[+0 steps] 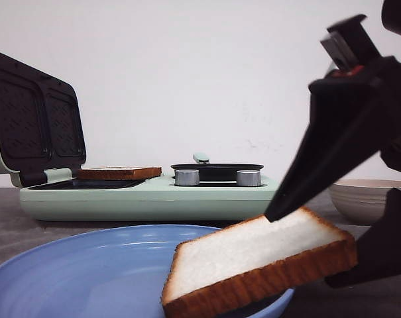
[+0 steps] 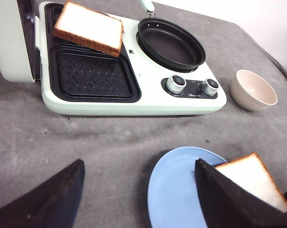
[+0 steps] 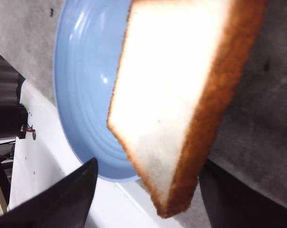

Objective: Make breakfast with bread and shrimp
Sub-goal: 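Grasp the second bread slice edge with the right gripper and lift, then carry the bread with the right gripper over the press plate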

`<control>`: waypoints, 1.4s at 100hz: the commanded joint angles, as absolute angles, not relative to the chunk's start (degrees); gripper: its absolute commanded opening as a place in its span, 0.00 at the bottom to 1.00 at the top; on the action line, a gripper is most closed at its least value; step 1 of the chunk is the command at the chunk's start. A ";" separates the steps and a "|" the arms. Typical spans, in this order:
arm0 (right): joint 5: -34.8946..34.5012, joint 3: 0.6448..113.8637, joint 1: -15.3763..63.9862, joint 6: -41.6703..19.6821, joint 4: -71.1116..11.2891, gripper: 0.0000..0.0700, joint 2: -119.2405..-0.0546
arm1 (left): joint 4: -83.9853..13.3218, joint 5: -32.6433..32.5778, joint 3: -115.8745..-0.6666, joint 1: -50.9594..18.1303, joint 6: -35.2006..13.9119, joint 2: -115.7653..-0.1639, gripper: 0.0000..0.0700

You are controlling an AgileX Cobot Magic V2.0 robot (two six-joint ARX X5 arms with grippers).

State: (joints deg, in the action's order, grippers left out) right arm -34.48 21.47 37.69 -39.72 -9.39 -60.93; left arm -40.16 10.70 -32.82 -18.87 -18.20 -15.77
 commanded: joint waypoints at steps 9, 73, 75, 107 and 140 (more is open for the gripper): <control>-32.73 21.74 38.30 -40.71 -9.08 0.31 -62.24 | -39.72 10.39 -32.99 -18.98 -17.87 -15.66 0.56; -33.17 21.98 37.93 -41.71 -8.95 0.00 -54.24 | -39.68 10.31 -33.01 -18.98 -17.15 -15.66 0.56; -33.36 22.09 37.85 -41.95 -8.93 0.00 -53.80 | -39.68 10.33 -33.01 -18.98 -17.15 -15.66 0.56; -34.70 28.88 37.58 -44.38 -4.78 0.00 -55.27 | -39.05 10.35 -32.99 -18.98 -17.17 -15.66 0.56; -37.19 41.52 36.93 -44.14 0.16 0.00 -70.52 | -39.00 10.37 -33.01 -18.98 -17.15 -15.66 0.56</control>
